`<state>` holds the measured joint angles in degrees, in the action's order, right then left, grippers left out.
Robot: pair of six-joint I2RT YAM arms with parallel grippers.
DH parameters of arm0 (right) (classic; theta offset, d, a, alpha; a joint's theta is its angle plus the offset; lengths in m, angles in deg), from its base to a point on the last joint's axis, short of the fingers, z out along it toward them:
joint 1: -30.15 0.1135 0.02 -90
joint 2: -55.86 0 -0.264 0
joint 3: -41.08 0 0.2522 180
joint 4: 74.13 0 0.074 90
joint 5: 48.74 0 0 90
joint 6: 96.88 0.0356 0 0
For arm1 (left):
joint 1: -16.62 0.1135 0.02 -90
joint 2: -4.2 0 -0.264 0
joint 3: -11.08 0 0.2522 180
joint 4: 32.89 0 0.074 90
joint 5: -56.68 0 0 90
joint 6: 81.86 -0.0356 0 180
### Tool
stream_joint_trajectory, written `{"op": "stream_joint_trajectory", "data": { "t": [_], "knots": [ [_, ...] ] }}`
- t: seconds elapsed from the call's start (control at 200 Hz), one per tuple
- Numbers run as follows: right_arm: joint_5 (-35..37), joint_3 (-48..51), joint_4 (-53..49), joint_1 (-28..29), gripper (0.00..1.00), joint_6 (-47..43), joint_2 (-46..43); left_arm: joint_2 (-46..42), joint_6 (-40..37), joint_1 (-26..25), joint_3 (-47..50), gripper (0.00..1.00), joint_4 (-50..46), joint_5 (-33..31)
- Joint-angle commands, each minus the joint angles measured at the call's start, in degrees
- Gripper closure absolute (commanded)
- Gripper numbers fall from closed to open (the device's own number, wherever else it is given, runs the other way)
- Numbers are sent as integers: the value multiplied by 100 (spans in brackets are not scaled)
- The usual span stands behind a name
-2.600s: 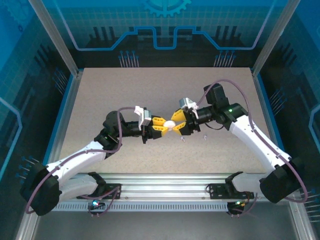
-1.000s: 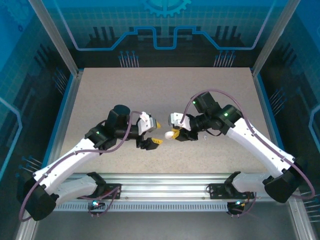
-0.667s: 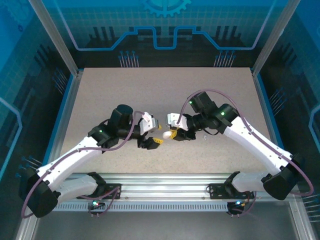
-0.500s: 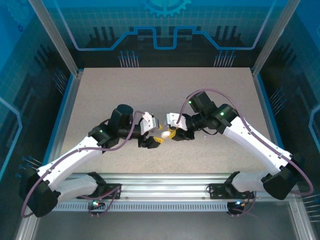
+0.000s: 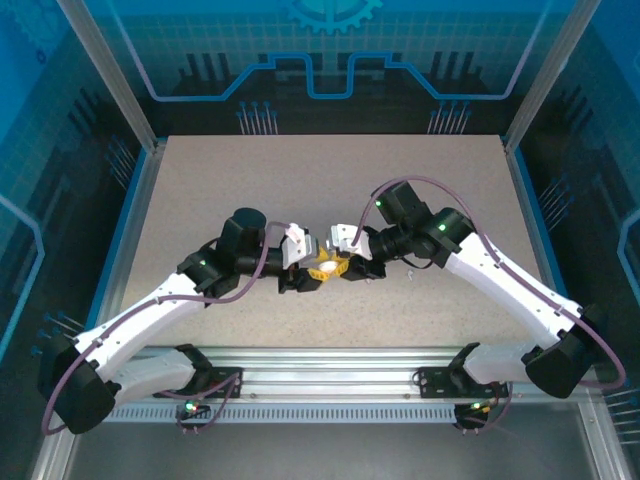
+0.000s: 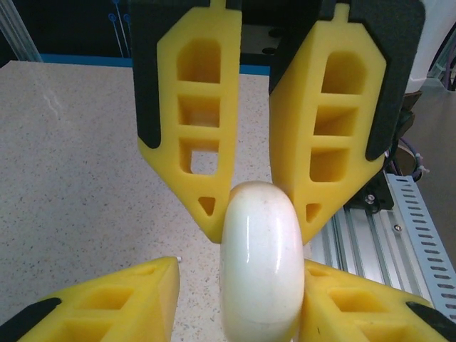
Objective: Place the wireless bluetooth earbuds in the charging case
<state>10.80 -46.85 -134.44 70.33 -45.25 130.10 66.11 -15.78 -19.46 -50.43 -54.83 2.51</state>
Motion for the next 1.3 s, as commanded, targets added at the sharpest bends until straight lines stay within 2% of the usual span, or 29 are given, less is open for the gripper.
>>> {"op": "stream_joint_trajectory", "data": {
  "t": [0.0,0.16,0.24,0.555,0.645,0.78,1.296],
  "knots": [
    [-189,-45,66,89,79,84,22,-39,51,-31,-9,55,189,152],
    [-171,-23,101,90,79,110,-25,-44,54,-31,12,55,205,156],
    [-153,12,128,86,80,114,-66,-41,71,-31,42,50,229,155],
    [-79,78,132,77,80,138,-194,-108,98,-28,115,53,269,156],
    [-92,95,156,70,80,149,-197,-136,81,-31,134,48,254,144],
    [-99,96,163,61,80,149,-198,-181,72,-31,170,48,287,142],
    [-260,105,190,9,77,179,-178,-257,12,-31,196,74,370,39]
  ]
}}
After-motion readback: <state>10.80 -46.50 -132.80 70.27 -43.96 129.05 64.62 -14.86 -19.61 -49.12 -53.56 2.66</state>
